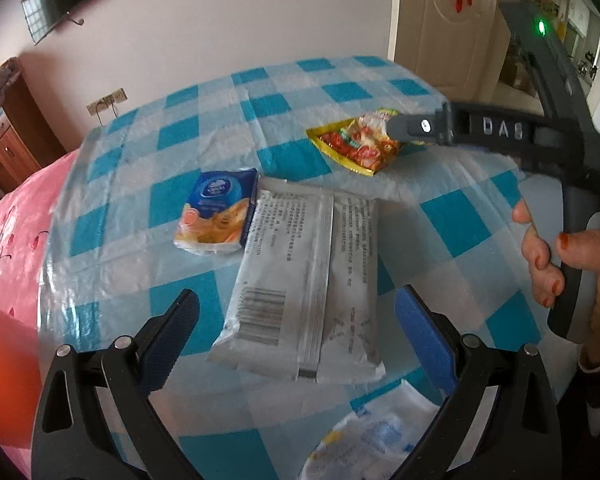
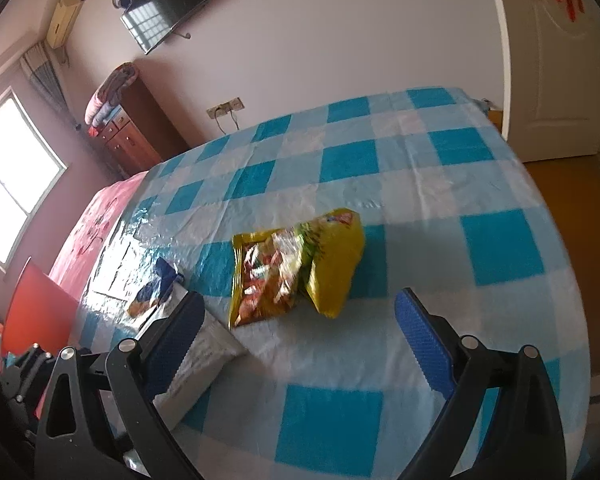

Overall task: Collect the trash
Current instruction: 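Grasp the white paper packet with the left gripper while the right grasps the yellow snack bag, then lift the paper packet and snack bag with both grippers and carry them to the orange bucket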

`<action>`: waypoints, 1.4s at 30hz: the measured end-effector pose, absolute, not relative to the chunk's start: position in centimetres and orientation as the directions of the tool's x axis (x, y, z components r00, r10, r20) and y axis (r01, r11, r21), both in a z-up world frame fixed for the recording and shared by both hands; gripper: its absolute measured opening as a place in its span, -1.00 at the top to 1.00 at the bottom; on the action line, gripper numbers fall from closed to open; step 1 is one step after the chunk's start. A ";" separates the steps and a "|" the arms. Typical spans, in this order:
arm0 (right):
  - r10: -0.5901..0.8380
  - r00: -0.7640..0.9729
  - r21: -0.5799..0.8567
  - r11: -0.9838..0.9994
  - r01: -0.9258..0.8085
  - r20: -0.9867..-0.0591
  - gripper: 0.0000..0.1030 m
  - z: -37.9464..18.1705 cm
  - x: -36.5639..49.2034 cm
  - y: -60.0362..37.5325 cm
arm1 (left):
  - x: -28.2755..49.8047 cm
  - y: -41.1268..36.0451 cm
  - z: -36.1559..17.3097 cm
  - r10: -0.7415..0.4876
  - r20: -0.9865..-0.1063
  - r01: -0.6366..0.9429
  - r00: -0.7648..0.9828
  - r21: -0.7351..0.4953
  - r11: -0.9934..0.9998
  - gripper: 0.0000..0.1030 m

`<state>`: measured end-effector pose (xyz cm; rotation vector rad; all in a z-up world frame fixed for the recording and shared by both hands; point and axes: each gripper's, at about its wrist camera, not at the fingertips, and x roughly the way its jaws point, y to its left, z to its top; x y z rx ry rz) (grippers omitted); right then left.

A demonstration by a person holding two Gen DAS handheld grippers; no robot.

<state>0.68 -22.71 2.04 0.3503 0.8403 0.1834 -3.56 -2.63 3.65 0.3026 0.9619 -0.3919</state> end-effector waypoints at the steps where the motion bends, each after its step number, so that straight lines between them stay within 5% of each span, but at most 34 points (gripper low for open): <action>1: 0.296 0.655 0.372 0.928 -0.026 -0.695 -0.84 2.1 1.2 -22.6 | -3.3 -2.7 3.4 -0.186 -0.844 0.453 0.503 0.074 0.888 -0.91; 16: 0.350 0.642 0.426 0.904 -0.040 -0.682 -0.83 0.4 4.7 -23.0 | -0.1 -4.4 0.9 -0.146 -0.896 0.477 0.420 0.081 0.875 -0.91; 19: 0.345 0.646 0.411 0.910 -0.053 -0.681 -0.59 0.4 4.8 -22.7 | 0.2 -4.4 0.8 -0.151 -0.898 0.468 0.413 0.067 0.881 -0.91; 42: 0.411 0.641 0.454 0.884 -0.109 -0.648 0.35 -0.2 5.0 -22.9 | 0.3 -3.9 1.2 -0.165 -0.880 0.387 0.446 0.023 0.922 -0.51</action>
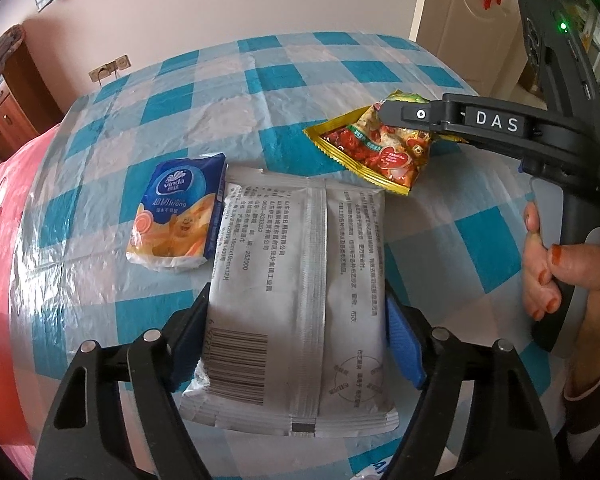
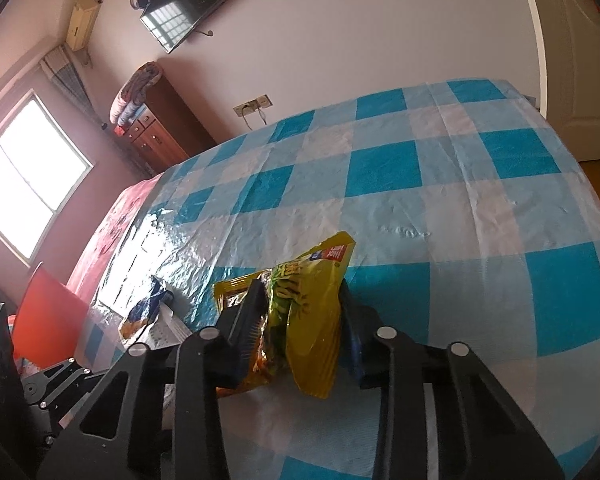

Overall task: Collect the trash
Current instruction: 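Lift the paper packet and snack bag with both grippers and carry them to the orange bucket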

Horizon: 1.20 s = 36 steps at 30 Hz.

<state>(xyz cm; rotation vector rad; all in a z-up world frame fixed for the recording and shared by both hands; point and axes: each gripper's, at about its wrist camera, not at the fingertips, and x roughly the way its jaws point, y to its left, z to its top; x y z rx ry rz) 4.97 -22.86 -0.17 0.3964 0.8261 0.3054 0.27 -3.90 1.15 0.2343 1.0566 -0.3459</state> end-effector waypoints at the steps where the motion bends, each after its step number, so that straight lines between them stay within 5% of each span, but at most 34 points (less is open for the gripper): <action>1: 0.413 0.642 0.455 0.883 -0.111 -0.646 0.36 -0.1 4.9 -22.8 | 0.2 -3.9 1.2 -0.168 -0.880 0.386 0.445 0.019 0.922 -0.50; 26: 0.476 0.693 0.500 0.845 -0.189 -0.541 0.49 1.0 3.8 -23.3 | -2.6 0.7 4.3 -0.239 -0.807 0.297 0.540 -0.082 0.951 -0.50; 36: 0.387 0.758 0.412 0.895 -0.171 -0.525 0.50 2.3 1.4 -22.7 | -4.3 3.9 5.6 -0.211 -0.771 0.265 0.600 -0.057 0.963 -0.50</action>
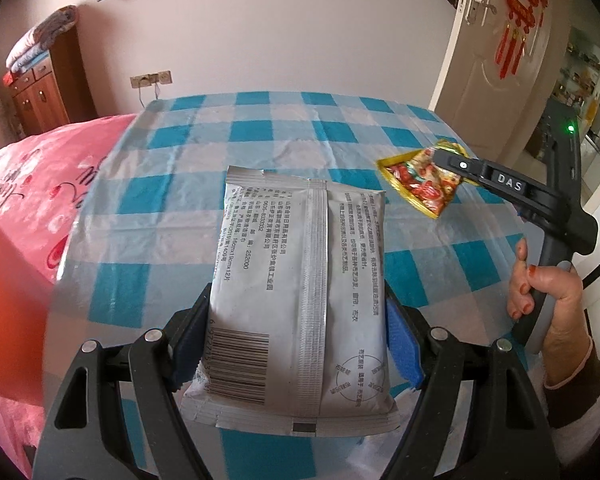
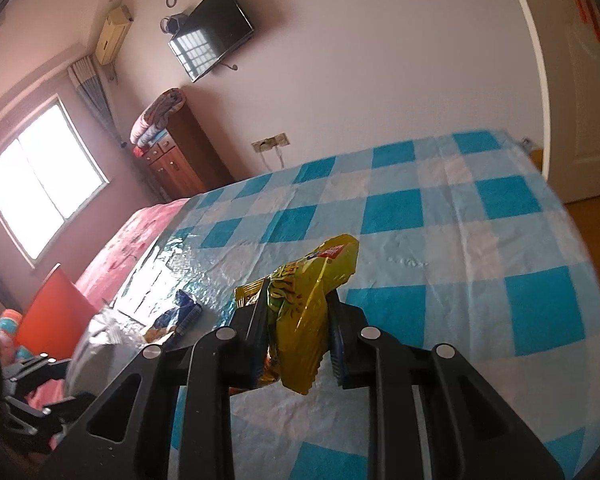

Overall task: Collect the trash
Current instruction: 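Lift the paper packet and snack bag with both grippers and carry them to the orange bucket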

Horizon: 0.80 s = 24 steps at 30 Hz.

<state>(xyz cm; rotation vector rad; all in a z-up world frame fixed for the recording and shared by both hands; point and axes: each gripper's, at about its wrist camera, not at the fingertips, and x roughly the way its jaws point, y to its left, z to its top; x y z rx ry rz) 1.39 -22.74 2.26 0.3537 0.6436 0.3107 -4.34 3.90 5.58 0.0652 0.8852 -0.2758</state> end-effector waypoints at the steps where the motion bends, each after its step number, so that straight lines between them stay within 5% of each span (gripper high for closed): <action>1: 0.380 0.762 0.406 0.898 -0.168 -0.524 0.50 2.4 1.1 -22.6 | -4.5 4.1 5.7 -0.209 -0.769 0.262 0.604 -0.056 0.964 -0.50; 24: 0.373 0.770 0.407 0.899 -0.162 -0.518 0.51 6.9 -1.9 -19.1 | -7.6 9.4 7.9 -0.172 -0.674 0.203 0.719 -0.032 0.979 -0.50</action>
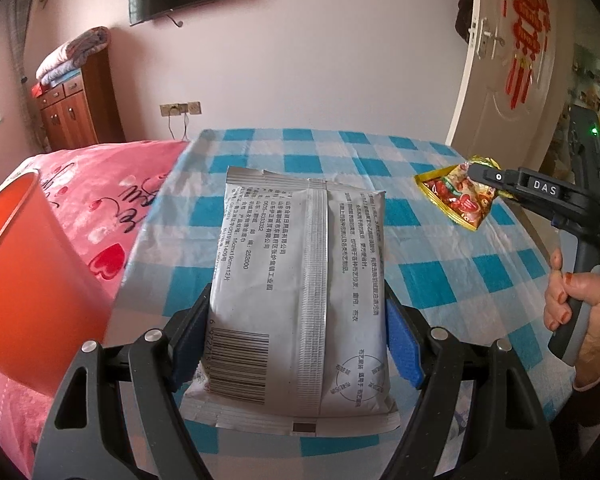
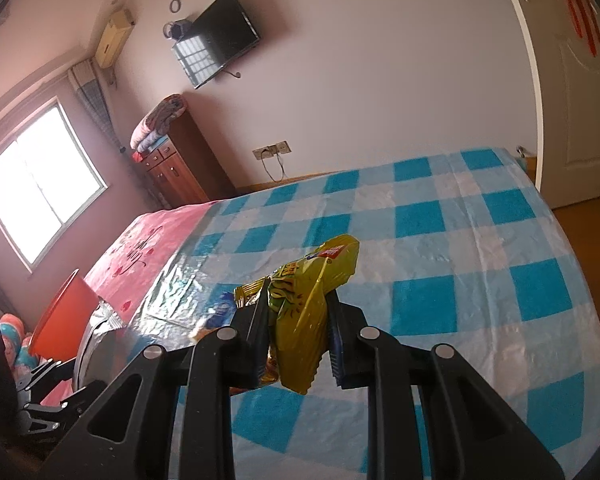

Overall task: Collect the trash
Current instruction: 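Lift the paper packet and snack bag with both grippers and carry them to the orange bucket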

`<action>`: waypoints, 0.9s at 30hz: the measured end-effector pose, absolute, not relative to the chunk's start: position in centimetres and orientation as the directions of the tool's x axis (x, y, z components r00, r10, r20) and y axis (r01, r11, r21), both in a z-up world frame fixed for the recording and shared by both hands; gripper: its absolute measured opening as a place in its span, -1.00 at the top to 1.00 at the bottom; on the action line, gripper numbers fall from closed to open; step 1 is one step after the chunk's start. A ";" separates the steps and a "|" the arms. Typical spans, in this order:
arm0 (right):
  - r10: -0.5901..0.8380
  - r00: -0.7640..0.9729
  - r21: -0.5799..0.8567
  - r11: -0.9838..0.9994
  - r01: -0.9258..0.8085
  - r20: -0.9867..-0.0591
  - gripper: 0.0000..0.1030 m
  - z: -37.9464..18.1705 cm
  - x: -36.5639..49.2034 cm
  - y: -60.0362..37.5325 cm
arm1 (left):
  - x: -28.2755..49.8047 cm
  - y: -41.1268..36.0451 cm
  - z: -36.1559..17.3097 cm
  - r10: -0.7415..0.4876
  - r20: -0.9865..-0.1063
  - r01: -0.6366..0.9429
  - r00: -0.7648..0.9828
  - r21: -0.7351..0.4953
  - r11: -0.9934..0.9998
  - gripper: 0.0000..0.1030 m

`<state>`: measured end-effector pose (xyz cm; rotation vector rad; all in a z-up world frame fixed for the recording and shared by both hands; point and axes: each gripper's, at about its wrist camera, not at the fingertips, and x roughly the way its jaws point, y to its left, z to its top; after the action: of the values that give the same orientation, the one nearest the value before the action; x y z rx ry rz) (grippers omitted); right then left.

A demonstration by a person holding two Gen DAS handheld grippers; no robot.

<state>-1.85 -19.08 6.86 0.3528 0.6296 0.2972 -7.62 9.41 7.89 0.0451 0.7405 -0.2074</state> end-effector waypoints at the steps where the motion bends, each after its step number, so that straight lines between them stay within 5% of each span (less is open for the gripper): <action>1: 0.374 0.770 0.401 0.901 -0.168 -0.517 0.51 7.2 -2.0 -18.7 | -7.8 9.9 8.1 -0.170 -0.666 0.196 0.726 -0.036 0.980 -0.50; 16: 0.435 0.755 0.313 0.897 -0.313 -0.490 0.51 13.1 -3.6 -10.5 | -10.3 16.5 11.7 -0.084 -0.571 0.069 0.817 -0.048 0.996 -0.50; 27: 0.600 0.659 0.259 0.796 -0.547 -0.453 0.51 17.9 -3.6 0.8 | -12.5 25.0 14.9 0.092 -0.489 -0.141 0.867 -0.066 0.988 -0.50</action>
<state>-3.59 0.76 17.88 0.1032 0.5491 0.6503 -12.53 24.98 14.91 -0.1005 0.5068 0.1222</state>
